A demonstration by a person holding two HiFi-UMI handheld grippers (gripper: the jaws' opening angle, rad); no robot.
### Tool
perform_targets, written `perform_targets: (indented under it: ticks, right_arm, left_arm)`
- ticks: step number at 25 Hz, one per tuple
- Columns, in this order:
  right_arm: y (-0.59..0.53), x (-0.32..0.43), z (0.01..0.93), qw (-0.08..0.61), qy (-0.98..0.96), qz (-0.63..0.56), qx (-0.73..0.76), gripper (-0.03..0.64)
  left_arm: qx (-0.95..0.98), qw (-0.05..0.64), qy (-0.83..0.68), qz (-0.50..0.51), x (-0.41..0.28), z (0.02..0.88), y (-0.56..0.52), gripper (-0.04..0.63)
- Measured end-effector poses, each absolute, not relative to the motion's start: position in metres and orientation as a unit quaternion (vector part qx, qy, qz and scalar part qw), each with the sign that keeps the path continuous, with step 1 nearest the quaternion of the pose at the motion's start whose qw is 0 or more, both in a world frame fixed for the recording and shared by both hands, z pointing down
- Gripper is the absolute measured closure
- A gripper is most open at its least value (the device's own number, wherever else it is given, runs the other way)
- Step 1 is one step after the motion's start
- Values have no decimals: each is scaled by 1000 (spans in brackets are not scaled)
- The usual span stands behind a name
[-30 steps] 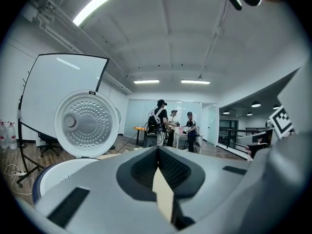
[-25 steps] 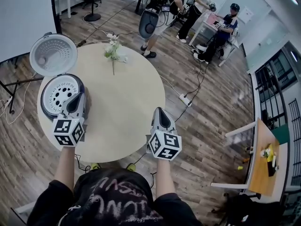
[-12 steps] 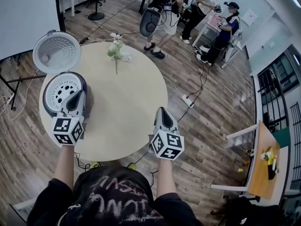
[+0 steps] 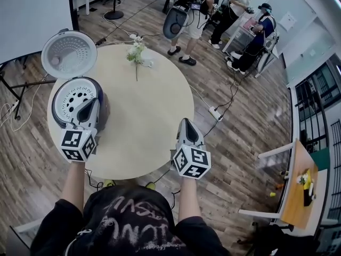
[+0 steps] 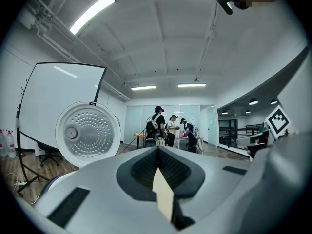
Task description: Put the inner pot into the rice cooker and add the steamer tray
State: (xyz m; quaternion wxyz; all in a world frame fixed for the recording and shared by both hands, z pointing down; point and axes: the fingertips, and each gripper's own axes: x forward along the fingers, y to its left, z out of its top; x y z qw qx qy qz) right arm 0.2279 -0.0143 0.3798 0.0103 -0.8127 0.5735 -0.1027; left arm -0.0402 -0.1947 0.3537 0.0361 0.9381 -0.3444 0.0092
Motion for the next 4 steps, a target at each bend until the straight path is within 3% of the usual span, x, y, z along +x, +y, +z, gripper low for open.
perform_targets:
  ticks: [4]
  right_arm:
    - [-15, 227, 379, 11, 574, -101, -813, 612]
  left_arm:
    - [938, 34, -345, 7, -43, 352, -196, 583]
